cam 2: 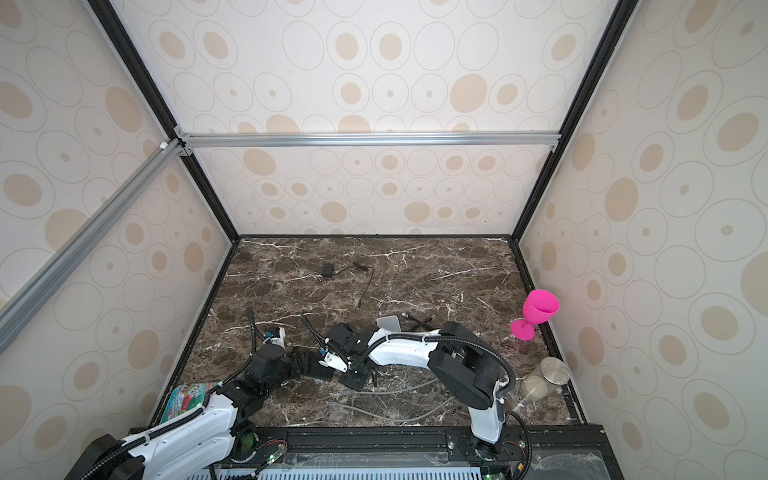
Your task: Insert the plug into the switch port
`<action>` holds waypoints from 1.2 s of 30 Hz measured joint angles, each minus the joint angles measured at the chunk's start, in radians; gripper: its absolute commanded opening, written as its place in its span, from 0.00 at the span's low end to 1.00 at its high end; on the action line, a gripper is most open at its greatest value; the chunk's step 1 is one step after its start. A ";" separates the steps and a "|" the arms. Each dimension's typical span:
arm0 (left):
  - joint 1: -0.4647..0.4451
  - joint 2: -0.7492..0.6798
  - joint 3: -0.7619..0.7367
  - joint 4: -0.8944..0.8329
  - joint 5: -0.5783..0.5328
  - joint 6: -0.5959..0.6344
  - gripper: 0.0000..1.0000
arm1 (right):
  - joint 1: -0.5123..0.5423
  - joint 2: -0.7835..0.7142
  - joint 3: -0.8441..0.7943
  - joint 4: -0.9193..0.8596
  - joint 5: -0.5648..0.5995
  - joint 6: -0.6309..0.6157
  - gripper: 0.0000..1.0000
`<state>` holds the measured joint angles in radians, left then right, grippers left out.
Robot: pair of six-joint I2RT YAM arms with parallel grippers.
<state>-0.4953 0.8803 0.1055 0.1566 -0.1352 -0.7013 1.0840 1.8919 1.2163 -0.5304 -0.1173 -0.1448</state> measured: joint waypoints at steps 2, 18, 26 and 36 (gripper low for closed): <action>0.000 0.001 0.000 0.000 0.000 0.000 0.66 | 0.000 0.005 0.010 0.002 -0.005 0.000 0.00; 0.000 0.018 0.009 0.006 0.006 0.003 0.67 | -0.003 0.051 0.065 -0.007 -0.007 0.002 0.00; 0.000 0.018 0.009 0.006 0.006 0.003 0.67 | -0.003 0.053 0.070 -0.013 -0.010 0.002 0.00; 0.000 0.018 0.009 0.006 0.007 0.007 0.67 | -0.003 0.053 0.070 -0.007 -0.005 0.004 0.00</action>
<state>-0.4953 0.8982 0.1146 0.1627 -0.1284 -0.6945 1.0805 1.9446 1.2861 -0.5373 -0.1223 -0.1406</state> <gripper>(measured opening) 0.666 0.041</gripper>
